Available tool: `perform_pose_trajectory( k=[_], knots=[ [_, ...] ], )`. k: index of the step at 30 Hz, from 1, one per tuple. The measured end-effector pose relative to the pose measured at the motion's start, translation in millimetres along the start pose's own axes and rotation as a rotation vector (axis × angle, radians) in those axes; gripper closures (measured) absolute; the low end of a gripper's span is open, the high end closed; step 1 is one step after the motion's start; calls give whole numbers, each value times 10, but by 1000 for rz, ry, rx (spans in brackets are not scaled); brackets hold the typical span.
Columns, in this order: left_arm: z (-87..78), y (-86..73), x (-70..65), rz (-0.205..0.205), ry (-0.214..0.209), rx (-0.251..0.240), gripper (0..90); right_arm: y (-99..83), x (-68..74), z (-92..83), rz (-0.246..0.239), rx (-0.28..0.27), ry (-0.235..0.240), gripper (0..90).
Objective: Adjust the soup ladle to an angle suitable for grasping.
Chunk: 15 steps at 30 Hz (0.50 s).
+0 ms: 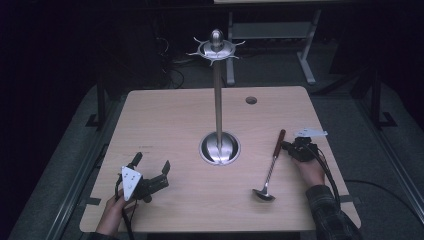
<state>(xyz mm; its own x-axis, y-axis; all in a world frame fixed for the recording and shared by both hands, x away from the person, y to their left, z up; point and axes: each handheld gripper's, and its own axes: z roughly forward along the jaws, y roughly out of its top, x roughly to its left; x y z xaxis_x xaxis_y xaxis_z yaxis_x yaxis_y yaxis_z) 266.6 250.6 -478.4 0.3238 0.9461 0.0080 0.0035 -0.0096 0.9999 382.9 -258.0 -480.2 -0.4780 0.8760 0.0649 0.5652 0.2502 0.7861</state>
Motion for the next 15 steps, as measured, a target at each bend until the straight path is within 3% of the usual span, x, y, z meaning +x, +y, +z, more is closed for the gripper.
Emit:
perform_pose_trajectory(
  k=[15],
  knots=[
    [0,0,0,0,0,0,2,47,216,76,-48,13,63,897]
  ],
)
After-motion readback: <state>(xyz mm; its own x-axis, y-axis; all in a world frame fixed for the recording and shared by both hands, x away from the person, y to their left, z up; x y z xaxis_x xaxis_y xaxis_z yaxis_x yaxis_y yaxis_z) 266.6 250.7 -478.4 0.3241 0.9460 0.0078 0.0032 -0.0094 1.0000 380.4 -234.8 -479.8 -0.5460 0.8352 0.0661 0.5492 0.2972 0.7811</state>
